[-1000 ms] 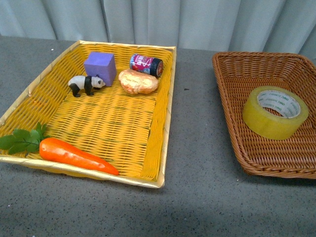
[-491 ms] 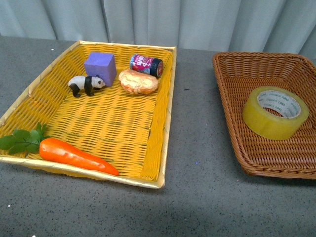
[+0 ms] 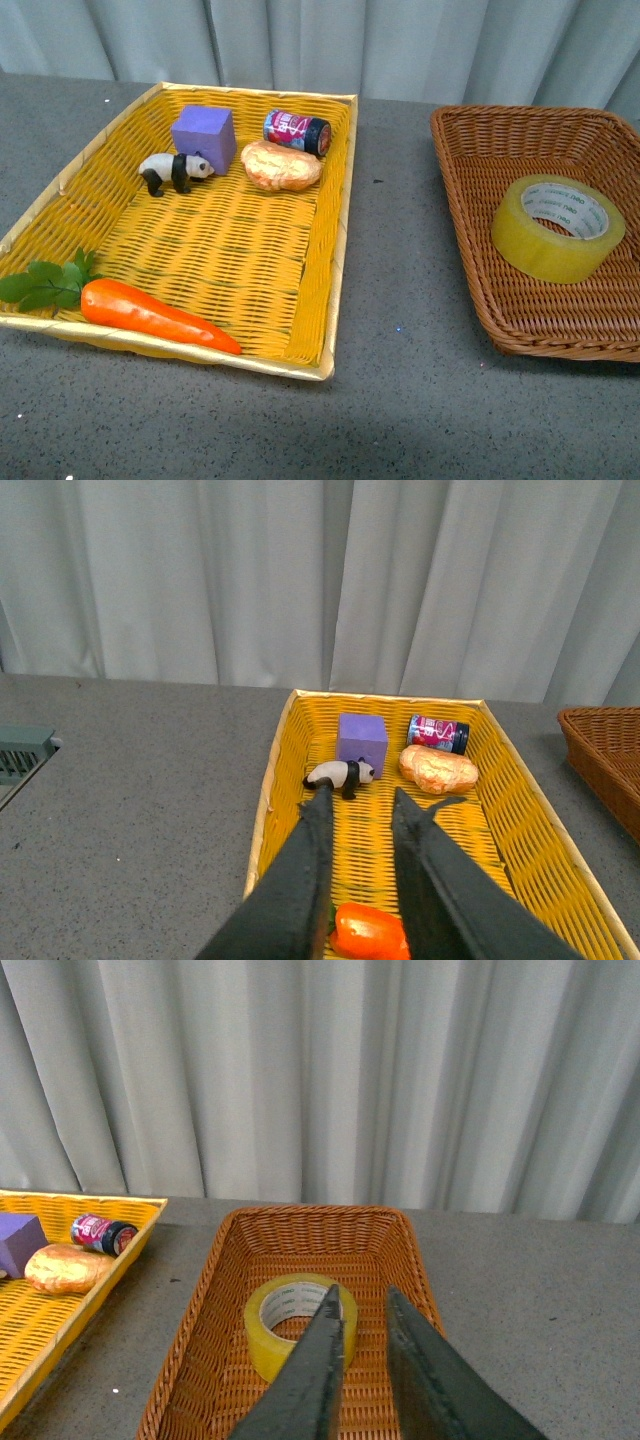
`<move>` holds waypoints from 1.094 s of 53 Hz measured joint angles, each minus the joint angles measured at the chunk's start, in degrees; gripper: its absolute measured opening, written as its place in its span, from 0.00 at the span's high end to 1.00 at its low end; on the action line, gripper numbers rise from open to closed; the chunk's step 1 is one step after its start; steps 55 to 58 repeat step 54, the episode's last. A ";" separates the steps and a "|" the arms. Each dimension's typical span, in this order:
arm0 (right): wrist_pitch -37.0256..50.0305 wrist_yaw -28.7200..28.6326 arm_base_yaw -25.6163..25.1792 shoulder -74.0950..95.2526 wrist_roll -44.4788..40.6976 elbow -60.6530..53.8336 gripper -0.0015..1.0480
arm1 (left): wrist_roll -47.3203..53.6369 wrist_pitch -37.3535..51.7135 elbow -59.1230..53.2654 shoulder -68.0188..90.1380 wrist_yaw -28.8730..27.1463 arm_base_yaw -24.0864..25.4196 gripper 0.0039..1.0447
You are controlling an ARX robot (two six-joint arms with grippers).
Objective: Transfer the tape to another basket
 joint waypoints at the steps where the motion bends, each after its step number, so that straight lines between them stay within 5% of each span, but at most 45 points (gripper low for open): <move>1: 0.00 0.00 0.00 0.00 0.00 0.00 0.83 | 0.00 0.00 0.00 0.02 0.00 0.00 0.75; 23: 0.00 0.00 0.00 0.00 0.00 0.00 0.15 | 0.00 0.00 0.00 0.00 0.02 0.00 0.06; 26: 0.00 0.00 0.00 0.00 0.02 0.00 0.07 | 0.13 0.00 0.00 0.00 0.02 0.00 0.05; 58: 0.00 0.00 0.00 0.00 0.04 0.00 0.09 | 0.13 0.00 0.00 0.00 0.02 0.00 0.06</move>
